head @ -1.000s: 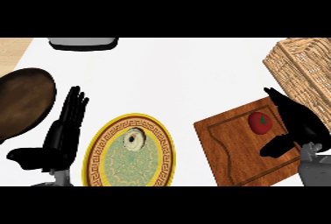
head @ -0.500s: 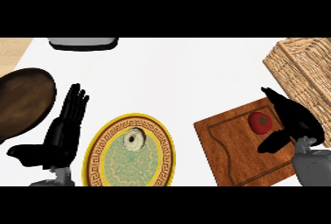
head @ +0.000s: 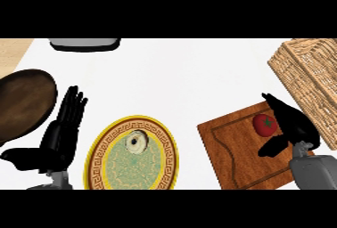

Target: Pick the tomato from the cutting board and place it in the basket

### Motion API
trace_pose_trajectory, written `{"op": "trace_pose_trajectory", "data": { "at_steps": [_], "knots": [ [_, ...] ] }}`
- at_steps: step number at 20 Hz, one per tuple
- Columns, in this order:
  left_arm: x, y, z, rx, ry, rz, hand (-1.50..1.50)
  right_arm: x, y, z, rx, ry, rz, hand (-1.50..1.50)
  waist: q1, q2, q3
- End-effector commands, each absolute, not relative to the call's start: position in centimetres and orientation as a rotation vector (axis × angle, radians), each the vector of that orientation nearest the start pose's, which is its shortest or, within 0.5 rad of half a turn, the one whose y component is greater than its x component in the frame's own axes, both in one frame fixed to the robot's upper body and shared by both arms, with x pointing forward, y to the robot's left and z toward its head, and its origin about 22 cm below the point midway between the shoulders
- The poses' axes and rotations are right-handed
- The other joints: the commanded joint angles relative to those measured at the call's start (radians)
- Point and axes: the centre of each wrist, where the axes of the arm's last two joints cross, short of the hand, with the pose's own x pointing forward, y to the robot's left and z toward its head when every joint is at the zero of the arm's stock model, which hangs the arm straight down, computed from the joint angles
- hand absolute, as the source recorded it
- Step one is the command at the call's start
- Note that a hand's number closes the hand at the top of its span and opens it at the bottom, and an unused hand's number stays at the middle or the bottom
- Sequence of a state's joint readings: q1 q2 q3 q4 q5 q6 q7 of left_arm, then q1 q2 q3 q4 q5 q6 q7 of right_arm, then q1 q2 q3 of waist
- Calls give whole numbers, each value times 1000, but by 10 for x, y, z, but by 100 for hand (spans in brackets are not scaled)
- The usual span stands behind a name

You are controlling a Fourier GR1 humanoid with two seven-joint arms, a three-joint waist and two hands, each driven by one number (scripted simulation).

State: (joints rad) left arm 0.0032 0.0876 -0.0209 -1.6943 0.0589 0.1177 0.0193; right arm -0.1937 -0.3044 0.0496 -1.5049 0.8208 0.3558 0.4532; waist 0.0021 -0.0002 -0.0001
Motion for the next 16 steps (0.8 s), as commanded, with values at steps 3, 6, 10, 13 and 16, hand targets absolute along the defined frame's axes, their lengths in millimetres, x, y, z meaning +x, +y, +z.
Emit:
{"op": "trace_pose_trajectory", "data": {
  "at_steps": [3,6,10,13,16],
  "knots": [
    [252,216,54,98,-1675,49,0,299,-292,43,-818,-900,945,-150,-1,0,0],
    [244,230,32,75,-1689,51,0,302,-292,14,-820,-909,923,-150,2,1,0],
    [252,224,33,107,-1686,56,0,297,-271,25,-752,-868,1044,150,-1,0,0],
    [254,232,39,92,-1672,68,0,300,-284,11,-791,-908,1136,150,1,1,0],
    [251,218,30,107,-1683,36,0,311,-268,24,-784,-909,1144,150,1,0,0]
  ]
}}
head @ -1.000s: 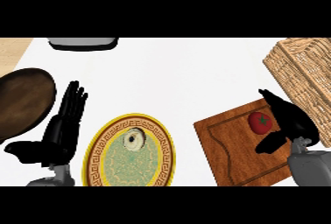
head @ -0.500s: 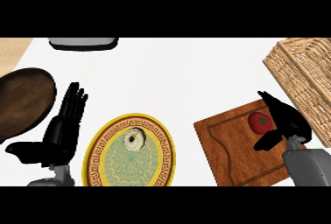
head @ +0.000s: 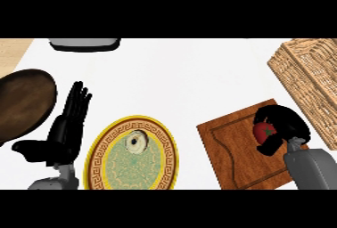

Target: Pick the tomato from the cutting board and place it in the basket

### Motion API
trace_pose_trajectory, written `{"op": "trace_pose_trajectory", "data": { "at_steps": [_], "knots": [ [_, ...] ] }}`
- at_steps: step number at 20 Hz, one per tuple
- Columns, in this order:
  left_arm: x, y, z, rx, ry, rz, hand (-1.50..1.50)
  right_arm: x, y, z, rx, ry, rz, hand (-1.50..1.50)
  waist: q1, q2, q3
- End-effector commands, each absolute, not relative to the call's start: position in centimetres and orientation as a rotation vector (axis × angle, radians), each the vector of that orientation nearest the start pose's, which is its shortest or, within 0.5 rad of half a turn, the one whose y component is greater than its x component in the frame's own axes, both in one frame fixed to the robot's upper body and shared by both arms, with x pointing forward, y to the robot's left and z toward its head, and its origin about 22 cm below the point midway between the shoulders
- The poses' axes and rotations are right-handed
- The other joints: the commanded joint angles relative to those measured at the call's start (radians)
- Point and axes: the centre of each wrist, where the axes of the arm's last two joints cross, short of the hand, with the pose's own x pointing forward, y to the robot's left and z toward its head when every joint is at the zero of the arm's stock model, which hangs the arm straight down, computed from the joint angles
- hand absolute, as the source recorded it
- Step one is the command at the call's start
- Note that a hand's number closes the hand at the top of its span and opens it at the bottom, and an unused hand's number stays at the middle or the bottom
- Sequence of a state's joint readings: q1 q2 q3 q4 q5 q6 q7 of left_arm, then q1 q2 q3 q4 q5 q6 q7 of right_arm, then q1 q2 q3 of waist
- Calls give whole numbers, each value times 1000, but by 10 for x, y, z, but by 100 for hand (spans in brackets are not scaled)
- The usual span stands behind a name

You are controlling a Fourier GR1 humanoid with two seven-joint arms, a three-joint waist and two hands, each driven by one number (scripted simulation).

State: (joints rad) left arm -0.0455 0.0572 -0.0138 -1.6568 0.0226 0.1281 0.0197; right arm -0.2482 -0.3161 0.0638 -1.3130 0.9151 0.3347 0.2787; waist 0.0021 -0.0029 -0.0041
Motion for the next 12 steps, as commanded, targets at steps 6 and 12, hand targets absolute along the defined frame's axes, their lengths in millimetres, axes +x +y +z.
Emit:
{"op": "trace_pose_trajectory", "data": {
  "at_steps": [6,12],
  "knots": [
    [250,223,36,81,-1676,63,0,312,-256,17,-833,-958,1175,150,2,3,4],
    [251,226,36,35,-1698,12,0,346,-255,25,-1012,-743,740,150,56,22,6]
  ]
}}
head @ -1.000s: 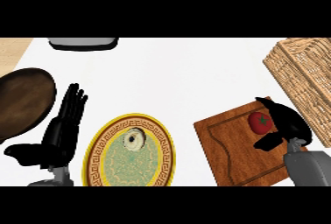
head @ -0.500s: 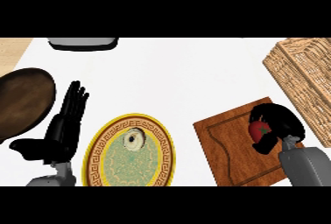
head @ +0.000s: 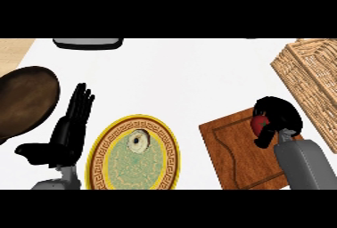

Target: Pick the tomato from the cutting board and place it in the basket

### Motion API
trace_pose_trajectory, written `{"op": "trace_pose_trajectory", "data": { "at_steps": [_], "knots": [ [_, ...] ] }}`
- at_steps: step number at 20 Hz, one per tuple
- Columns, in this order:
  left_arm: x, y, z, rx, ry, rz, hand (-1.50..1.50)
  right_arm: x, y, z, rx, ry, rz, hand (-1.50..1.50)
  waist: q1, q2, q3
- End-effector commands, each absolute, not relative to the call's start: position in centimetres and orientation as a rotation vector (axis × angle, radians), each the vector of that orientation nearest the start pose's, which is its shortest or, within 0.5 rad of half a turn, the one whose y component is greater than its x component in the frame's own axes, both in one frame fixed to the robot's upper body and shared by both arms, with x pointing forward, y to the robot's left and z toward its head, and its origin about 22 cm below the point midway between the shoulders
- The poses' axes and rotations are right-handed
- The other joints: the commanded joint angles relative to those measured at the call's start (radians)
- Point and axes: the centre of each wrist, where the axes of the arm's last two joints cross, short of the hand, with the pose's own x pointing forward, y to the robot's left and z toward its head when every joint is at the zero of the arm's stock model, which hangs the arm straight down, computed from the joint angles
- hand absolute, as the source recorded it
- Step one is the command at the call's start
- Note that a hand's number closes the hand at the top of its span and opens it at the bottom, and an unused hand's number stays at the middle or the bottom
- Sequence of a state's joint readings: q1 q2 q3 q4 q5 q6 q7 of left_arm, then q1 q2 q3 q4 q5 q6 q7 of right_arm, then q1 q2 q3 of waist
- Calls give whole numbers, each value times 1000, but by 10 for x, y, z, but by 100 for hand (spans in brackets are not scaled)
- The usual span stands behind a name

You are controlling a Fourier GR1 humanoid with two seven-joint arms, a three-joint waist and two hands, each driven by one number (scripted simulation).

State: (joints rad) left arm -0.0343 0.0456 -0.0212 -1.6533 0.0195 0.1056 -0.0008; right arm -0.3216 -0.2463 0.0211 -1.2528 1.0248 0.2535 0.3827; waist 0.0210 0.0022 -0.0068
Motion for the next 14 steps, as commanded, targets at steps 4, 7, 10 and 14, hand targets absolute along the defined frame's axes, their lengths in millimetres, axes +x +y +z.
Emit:
{"op": "trace_pose_trajectory", "data": {
  "at_steps": [4,7,10,14],
  "knots": [
    [255,216,41,14,-1733,-18,0,361,-283,42,-1143,-554,412,150,73,46,11],
    [258,210,40,-10,-1742,-31,0,384,-272,66,-1246,-549,242,150,110,56,10],
    [261,205,43,-34,-1738,-67,0,407,-257,97,-1318,-605,71,150,120,49,10],
    [259,202,36,-32,-1719,-56,0,424,-240,128,-1385,-779,-133,150,126,48,9]
  ]
}}
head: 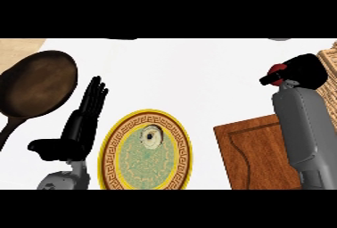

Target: Pick the tomato from the cutting board and place it in the basket

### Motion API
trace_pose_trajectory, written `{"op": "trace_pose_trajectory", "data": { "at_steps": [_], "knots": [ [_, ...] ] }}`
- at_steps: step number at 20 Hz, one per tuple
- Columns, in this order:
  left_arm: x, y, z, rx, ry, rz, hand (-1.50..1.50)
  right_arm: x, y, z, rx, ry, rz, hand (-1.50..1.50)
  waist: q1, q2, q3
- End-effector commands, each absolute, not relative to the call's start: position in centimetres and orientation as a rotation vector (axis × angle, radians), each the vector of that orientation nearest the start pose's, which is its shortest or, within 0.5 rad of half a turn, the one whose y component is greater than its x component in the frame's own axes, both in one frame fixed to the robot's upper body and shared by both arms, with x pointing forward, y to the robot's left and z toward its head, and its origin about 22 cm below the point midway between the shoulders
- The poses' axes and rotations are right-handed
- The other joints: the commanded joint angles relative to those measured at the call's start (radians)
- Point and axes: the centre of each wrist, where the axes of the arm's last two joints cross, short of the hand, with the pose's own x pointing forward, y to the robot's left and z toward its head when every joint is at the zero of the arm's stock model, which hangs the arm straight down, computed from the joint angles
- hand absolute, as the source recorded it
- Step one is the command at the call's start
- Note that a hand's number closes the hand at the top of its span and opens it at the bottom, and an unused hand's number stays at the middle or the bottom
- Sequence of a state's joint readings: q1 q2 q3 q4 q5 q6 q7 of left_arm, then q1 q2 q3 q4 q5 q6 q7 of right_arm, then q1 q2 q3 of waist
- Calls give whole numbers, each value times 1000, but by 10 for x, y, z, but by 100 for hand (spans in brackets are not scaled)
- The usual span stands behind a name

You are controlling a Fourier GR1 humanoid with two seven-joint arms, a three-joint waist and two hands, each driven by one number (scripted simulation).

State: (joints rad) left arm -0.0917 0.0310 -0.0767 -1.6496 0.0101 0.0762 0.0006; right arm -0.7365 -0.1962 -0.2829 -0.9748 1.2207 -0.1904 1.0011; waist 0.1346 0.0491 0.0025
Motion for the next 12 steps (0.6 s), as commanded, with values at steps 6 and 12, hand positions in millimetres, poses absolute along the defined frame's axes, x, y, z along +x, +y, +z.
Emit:
{"op": "trace_pose_trajectory", "data": {
  "at_steps": [6,12],
  "knots": [
    [256,199,33,-13,-1714,-50,0,446,-206,170,-1512,-967,-250,150,-11,-13,-2],
    [262,203,35,-1,-1695,-29,0,464,-181,196,-1529,-972,-297,150,-37,-14,-3]
  ]
}}
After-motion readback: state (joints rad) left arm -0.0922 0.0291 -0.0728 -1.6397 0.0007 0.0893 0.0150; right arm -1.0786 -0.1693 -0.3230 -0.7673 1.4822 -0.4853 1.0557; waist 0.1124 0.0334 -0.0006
